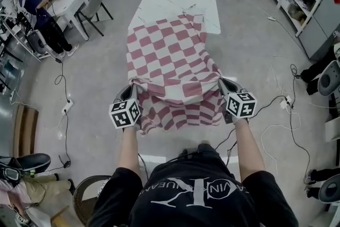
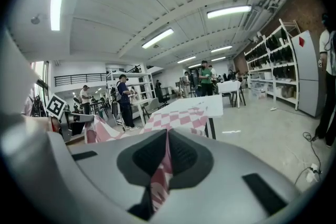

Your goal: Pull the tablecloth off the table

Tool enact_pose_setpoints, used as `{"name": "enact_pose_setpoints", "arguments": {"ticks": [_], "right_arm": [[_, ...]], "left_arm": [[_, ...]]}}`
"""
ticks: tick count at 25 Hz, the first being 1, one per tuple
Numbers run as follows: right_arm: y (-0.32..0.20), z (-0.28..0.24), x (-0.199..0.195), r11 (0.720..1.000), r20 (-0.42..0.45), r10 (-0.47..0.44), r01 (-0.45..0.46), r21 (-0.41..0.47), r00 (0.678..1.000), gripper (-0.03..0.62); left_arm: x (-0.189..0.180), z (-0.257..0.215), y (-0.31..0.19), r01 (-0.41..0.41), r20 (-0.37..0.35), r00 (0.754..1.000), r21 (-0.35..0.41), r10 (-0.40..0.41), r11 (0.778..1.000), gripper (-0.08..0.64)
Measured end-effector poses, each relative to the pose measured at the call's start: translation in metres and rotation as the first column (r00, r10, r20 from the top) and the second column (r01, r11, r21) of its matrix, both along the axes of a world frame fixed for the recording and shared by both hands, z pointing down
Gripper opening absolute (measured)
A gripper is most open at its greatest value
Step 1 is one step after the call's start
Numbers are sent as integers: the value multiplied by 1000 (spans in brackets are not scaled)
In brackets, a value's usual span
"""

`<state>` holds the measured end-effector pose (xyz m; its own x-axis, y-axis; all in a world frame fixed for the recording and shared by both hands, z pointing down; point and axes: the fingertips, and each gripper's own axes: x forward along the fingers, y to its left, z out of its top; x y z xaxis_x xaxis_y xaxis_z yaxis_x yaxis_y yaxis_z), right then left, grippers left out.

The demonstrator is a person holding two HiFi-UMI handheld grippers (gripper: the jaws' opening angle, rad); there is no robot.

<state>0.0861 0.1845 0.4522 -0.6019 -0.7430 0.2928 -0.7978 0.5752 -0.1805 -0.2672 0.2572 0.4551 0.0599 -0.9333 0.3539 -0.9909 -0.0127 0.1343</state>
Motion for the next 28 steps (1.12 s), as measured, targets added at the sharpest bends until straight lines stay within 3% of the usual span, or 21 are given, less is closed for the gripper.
{"name": "enact_pose_setpoints", "arguments": {"ticks": [9, 19, 28], "right_arm": [[25, 7, 35, 1000, 25, -18, 19, -9, 1000, 15], [18, 7, 49, 998, 2, -57, 57, -35, 998, 15], [29, -18, 50, 981, 27, -149, 145, 127, 988, 15]], "left_arm": [[24, 2, 28, 56, -15, 998, 12, -56, 998, 14], [34, -28, 40, 100, 12, 995, 85, -101, 991, 14], [30, -42, 64, 146, 50, 986, 187, -158, 972, 14]]}}
